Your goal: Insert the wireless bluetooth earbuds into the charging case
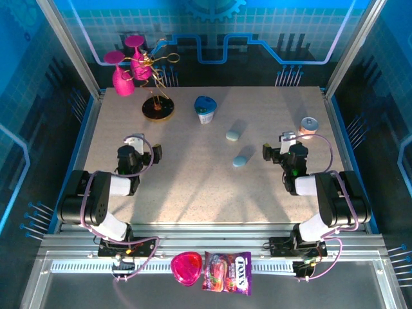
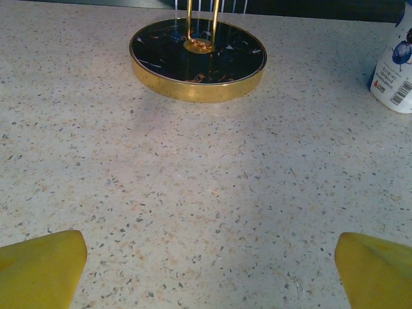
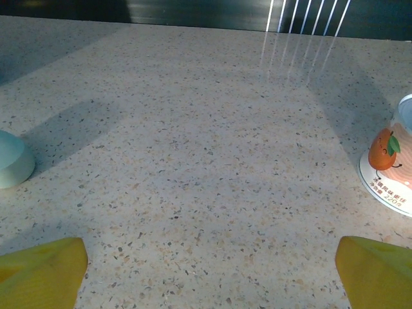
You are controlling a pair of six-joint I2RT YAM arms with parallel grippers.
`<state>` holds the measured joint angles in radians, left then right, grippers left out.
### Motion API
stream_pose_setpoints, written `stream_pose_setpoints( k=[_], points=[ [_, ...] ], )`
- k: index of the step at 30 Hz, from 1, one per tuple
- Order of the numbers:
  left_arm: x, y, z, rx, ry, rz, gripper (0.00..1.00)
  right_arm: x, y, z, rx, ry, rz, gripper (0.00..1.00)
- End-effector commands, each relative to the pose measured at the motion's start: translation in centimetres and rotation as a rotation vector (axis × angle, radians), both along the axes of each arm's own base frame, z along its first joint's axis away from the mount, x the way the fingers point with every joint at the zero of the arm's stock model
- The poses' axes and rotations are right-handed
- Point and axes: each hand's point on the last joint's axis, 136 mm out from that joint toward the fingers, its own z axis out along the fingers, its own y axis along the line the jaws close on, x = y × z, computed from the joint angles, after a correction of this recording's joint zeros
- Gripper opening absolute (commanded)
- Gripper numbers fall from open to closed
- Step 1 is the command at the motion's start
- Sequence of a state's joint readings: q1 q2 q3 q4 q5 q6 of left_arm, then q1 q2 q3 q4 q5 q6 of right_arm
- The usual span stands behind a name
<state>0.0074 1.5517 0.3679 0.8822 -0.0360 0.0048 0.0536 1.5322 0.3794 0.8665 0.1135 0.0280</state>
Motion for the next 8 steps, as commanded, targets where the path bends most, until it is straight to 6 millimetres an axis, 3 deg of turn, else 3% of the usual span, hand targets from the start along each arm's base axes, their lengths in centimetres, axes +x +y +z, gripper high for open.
stream_pose_setpoints(
  k=[1,8],
  points=[
    [0.81,-0.43,1.46,-0.008,-0.051,-0.024,0.99,0.60,0.10,1.09,-0.026,-0.047,-0.009,1.00],
    [0.81,-0.46,1.50,-0.011,-0.053,-0.026,0.99,0.54,0.17,1.07,-0.027,-0.049,-0.007,1.00]
  ],
)
